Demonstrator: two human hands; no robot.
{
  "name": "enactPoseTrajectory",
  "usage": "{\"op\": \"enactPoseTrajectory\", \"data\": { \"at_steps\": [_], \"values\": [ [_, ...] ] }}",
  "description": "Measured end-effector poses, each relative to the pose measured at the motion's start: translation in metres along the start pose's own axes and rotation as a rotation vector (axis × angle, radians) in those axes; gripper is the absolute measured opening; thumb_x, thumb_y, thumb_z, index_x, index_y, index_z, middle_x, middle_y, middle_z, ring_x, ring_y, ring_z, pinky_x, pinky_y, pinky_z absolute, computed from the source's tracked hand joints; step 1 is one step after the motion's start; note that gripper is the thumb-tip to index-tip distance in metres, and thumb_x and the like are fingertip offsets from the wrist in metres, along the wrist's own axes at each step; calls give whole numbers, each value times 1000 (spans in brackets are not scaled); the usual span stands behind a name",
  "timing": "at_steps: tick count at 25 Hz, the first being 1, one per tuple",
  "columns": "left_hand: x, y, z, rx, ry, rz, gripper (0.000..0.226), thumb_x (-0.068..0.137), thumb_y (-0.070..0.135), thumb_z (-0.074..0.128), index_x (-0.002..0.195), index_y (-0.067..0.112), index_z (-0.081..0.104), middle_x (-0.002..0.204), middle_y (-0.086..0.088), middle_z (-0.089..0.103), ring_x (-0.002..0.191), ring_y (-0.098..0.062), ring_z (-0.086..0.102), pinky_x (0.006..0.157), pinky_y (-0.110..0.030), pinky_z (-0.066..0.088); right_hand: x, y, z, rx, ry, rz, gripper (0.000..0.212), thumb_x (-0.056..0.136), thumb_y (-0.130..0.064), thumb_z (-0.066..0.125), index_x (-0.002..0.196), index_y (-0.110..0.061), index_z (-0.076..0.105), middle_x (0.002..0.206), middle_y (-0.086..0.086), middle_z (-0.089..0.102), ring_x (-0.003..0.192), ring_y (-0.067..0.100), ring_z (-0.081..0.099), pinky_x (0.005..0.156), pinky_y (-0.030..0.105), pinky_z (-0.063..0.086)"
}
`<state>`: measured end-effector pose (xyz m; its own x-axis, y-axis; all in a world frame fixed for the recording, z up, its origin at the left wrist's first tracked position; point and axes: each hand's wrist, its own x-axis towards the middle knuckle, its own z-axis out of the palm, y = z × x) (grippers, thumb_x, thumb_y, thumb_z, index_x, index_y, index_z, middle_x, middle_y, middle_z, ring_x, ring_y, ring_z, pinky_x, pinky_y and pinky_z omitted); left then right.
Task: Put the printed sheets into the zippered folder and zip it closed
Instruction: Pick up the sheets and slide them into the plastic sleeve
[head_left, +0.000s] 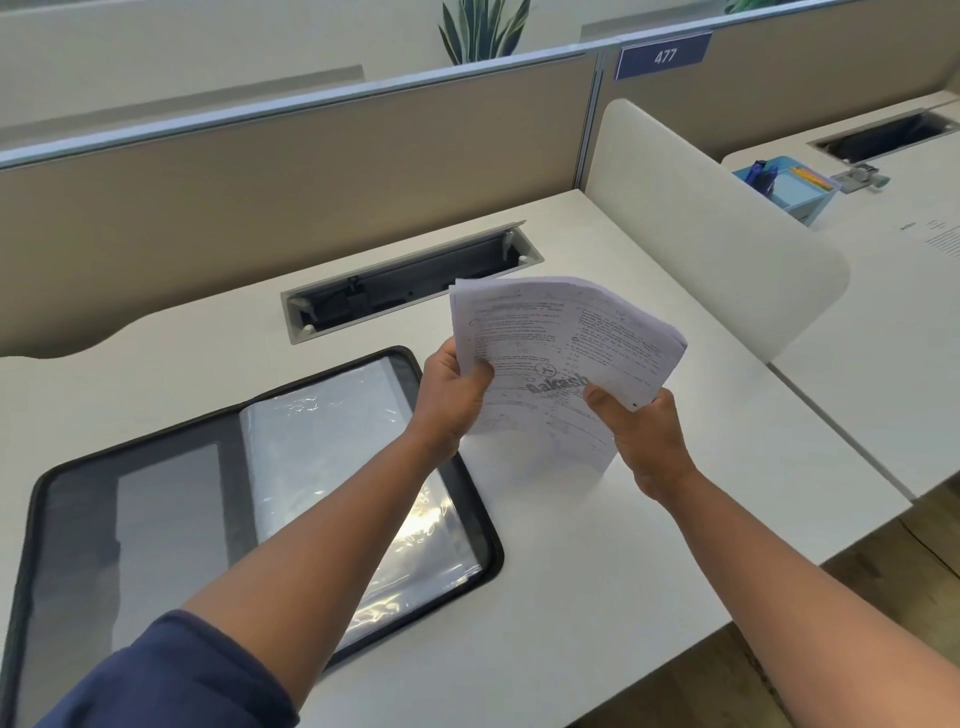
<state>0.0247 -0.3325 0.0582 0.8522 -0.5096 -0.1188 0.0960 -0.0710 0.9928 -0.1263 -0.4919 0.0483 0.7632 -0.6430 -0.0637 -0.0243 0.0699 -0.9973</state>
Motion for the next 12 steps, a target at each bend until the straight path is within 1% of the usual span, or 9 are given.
{"op": "enactPoseTrajectory", "data": {
  "at_steps": [1, 3, 6, 10, 12],
  "values": [
    [-2, -1, 0, 8, -5, -1, 19, 100, 11, 59, 116, 18, 66, 109, -2, 74, 105, -25, 68, 86, -47, 58, -2, 4, 0, -13, -6, 6, 30, 92, -12, 74, 91, -42, 79, 95, -9, 80, 90, 13, 75, 78, 33, 62],
    [-2, -1, 0, 34, 1, 18, 20, 99, 11, 58, 114, 22, 66, 107, 0, 73, 104, -24, 68, 85, -47, 59, -5, 7, 0, -28, -9, 8, 33, 92, -11, 73, 92, -43, 79, 97, -9, 80, 92, 13, 75, 80, 33, 63],
    [1, 2, -2, 77, 1, 58, 25, 94, 12, 58, 113, 29, 64, 105, 4, 71, 102, -21, 68, 79, -42, 61, -4, 6, 0, -34, 16, 17, 30, 92, -12, 73, 90, -41, 80, 96, -8, 81, 93, 18, 75, 82, 39, 63],
    [0, -3, -3, 55, -1, 9, 22, 97, 12, 57, 113, 26, 64, 106, 2, 72, 102, -24, 69, 82, -47, 61, -7, 8, 1, -72, 15, 46, 43, 93, -5, 69, 84, -46, 79, 89, -15, 80, 88, 15, 75, 81, 39, 63],
    [0, -3, -4, 56, 5, 13, 22, 98, 13, 57, 114, 25, 64, 106, 1, 72, 102, -25, 69, 82, -47, 60, -8, 7, 2, -72, 19, 40, 37, 89, -10, 71, 83, -46, 79, 87, -16, 79, 83, 9, 75, 79, 39, 63]
  ]
}}
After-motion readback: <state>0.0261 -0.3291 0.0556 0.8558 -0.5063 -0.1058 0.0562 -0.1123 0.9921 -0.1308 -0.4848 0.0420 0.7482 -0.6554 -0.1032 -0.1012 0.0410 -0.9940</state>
